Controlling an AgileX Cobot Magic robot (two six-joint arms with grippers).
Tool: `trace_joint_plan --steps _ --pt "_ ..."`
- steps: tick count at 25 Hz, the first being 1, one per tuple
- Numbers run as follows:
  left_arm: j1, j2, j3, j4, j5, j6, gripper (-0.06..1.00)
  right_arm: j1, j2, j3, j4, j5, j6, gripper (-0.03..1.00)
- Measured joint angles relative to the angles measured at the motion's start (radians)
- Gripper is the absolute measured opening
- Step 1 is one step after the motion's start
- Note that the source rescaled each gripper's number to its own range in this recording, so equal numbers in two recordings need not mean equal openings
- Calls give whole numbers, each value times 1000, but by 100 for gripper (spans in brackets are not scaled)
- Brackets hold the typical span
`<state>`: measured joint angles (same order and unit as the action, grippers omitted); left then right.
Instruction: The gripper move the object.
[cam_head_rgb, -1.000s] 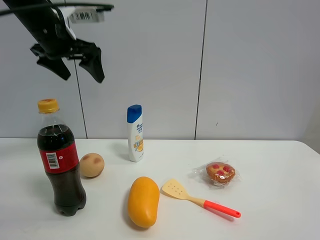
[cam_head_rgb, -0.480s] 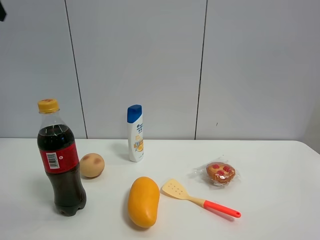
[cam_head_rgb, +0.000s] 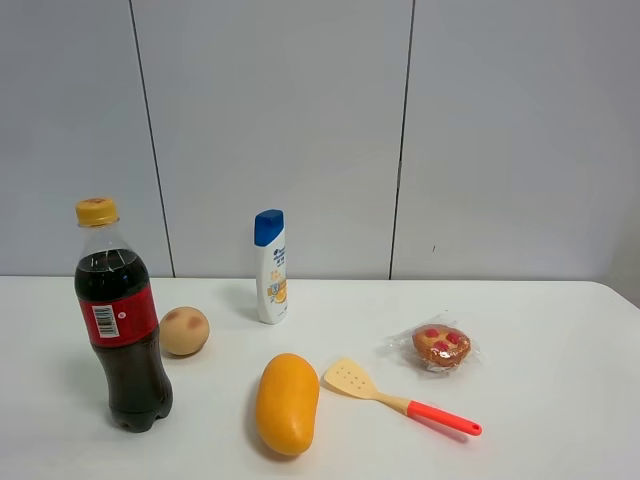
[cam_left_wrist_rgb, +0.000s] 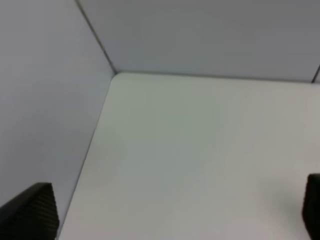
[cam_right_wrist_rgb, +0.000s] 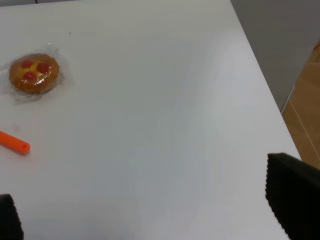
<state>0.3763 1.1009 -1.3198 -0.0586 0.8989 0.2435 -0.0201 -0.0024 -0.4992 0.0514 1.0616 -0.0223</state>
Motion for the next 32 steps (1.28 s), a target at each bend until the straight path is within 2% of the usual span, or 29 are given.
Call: trace_joint_plan --steps 4,8,16,20,24,28,32 --pt "4 -223 194 -19 0 -2 100 0 0 0 0 0 0 100" --pt "4 -448 365 -104 0 -2 100 0 0 0 0 0 0 100" --pt "4 -843 667 -215 28 -4 100 0 0 0 0 0 0 100" --pt "2 -941 747 -223 37 -4 100 0 0 0 0 0 0 100" --pt "-31 -970 777 -226 52 -4 100 0 0 0 0 0 0 100" --pt "-127 -975 782 -223 109 17 100 0 0 0 0 0 0 100" --pt "-209 -978 798 -166 167 35 100 0 0 0 0 0 0 100"
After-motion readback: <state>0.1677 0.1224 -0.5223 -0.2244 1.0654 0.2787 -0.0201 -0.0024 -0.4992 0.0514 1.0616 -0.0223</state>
